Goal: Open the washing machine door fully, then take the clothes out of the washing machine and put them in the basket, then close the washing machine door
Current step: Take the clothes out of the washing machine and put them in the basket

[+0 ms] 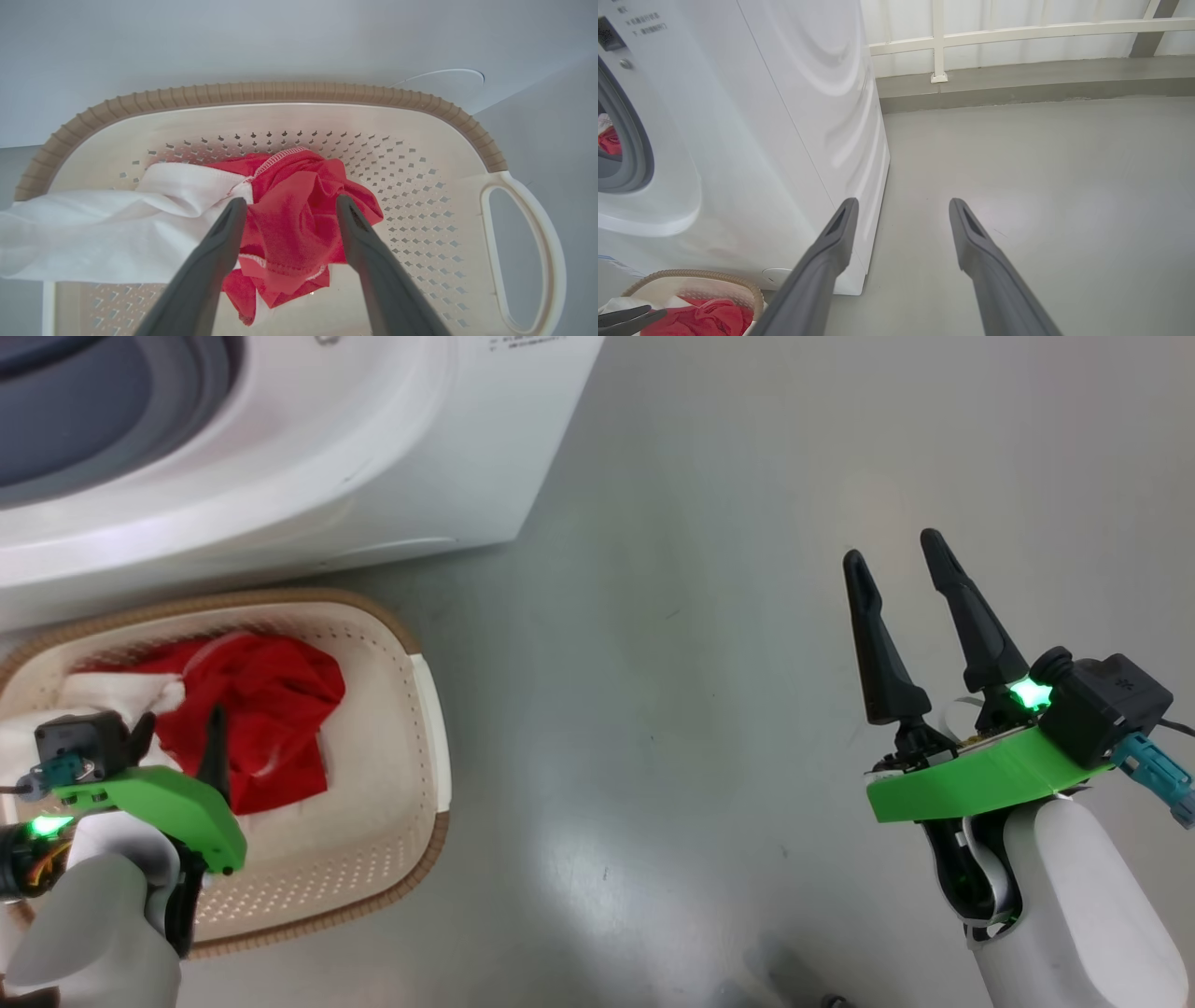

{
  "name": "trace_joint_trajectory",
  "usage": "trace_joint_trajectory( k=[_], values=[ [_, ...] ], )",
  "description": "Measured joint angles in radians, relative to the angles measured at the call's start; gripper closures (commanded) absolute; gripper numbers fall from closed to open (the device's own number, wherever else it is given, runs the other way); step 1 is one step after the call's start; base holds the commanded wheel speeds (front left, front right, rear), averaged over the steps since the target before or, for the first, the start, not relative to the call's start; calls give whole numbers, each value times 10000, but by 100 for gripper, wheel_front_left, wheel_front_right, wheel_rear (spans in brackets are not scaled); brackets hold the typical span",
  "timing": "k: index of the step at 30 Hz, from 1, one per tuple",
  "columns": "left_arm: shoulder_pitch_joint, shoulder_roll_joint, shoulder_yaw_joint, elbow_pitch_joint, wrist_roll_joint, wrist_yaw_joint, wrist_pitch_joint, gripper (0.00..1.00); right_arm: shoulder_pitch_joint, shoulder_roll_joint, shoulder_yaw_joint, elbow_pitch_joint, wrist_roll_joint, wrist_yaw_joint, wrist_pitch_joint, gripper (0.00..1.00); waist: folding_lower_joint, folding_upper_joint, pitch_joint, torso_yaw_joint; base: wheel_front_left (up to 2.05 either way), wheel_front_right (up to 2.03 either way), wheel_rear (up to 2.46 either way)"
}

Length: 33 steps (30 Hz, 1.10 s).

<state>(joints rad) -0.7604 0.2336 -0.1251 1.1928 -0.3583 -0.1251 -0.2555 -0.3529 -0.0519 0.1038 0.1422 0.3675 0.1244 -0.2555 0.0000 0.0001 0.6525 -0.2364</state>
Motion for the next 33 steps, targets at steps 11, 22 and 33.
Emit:
trace_joint_trajectory(
  k=[11,22,33],
  values=[
    [875,-36,15,-1026,-430,0,0,0,409,0,-38,251,-182,0,0,0,0,0,-922,186,0,0,0],
    [2133,-265,698,-2920,-157,0,0,0,1011,-96,-111,543,-257,0,0,0,0,-1,-2174,459,0,0,0],
    [3657,-830,1678,-4905,798,0,-2,0,1772,-506,-100,782,-236,0,2,0,0,0,-3504,786,0,0,0]
  ],
)
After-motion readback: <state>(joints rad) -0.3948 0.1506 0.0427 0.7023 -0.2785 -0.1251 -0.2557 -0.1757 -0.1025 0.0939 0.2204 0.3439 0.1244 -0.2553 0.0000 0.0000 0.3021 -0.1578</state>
